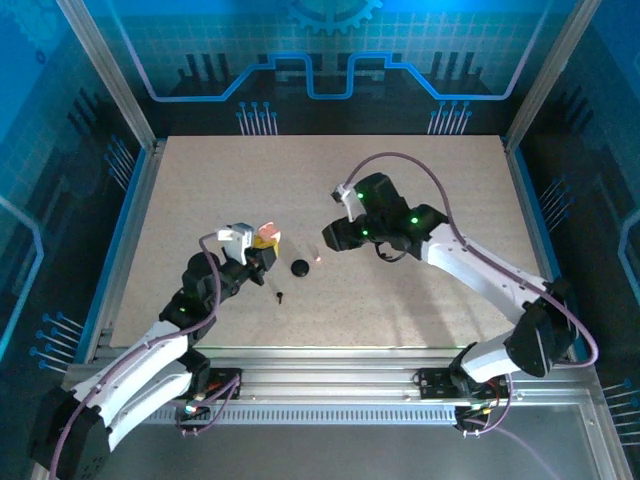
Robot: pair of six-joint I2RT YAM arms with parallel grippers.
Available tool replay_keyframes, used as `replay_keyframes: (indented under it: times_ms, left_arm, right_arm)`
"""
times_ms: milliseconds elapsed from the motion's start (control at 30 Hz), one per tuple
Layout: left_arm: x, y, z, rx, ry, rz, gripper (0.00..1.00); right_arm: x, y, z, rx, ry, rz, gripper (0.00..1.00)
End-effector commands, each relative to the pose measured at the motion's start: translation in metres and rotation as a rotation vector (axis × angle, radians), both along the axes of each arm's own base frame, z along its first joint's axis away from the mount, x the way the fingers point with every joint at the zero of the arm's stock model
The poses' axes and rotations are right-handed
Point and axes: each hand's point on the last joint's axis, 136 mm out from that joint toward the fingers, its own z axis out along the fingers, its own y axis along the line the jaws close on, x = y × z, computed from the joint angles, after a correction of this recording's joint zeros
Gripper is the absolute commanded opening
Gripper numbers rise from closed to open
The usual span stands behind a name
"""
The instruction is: Insert the wireless bluetooth earbuds into the charging case
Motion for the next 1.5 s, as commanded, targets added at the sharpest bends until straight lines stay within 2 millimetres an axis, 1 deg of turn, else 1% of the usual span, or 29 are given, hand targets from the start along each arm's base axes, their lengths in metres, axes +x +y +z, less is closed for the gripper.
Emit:
replay_keyframes:
  times_ms: [0,67,133,233,333,467,533,767,833,967,1067,1233,1367,1467]
  left_arm:
    - [0.006,0.013,0.004,-0.019,0.040,0.076,0.17]
    - [0.006,0.015,0.003,-0.021,0.037,0.089,0.17]
    - [0.008,0.018,0.001,-0.018,0.037,0.108,0.17]
    - [0.009,0.022,-0.002,-0.008,0.044,0.125,0.17]
    - [0.010,0.026,-0.006,0.001,0.056,0.142,0.17]
    - [0.012,0.032,-0.010,0.006,0.068,0.172,0.18]
    - [0.013,0.034,-0.010,0.006,0.067,0.177,0.18]
    - [0.013,0.036,-0.012,0.005,0.071,0.181,0.18]
    - [0.013,0.036,-0.013,0.000,0.073,0.181,0.18]
    - [0.012,0.038,-0.015,-0.004,0.068,0.189,0.18]
    - [0.011,0.039,-0.015,-0.001,0.065,0.191,0.18]
    - [0.012,0.038,-0.010,-0.005,0.050,0.189,0.18]
    - [0.012,0.038,-0.009,-0.006,0.047,0.189,0.18]
    - [0.012,0.038,-0.009,-0.010,0.047,0.187,0.18]
  right_arm:
    - [0.004,-0.005,-0.027,-0.052,0.110,-0.144,0.52]
    - [0.010,-0.006,-0.047,-0.092,0.148,-0.215,0.51]
    - [0.012,-0.002,-0.064,-0.126,0.182,-0.255,0.50]
    - [0.017,0.007,-0.081,-0.161,0.220,-0.290,0.50]
    - [0.025,0.010,-0.096,-0.186,0.277,-0.366,0.49]
    - [0.032,0.030,-0.113,-0.185,0.311,-0.346,0.49]
    - [0.035,0.035,-0.123,-0.199,0.327,-0.342,0.48]
    - [0.045,0.043,-0.153,-0.258,0.355,-0.347,0.45]
    - [0.045,0.045,-0.161,-0.267,0.368,-0.342,0.45]
    - [0.043,0.047,-0.173,-0.276,0.391,-0.338,0.43]
    - [0.043,0.045,-0.177,-0.298,0.380,-0.342,0.42]
    - [0.046,0.044,-0.181,-0.315,0.359,-0.350,0.39]
    - [0.047,0.048,-0.185,-0.306,0.358,-0.340,0.38]
    - [0.047,0.046,-0.186,-0.332,0.346,-0.340,0.37]
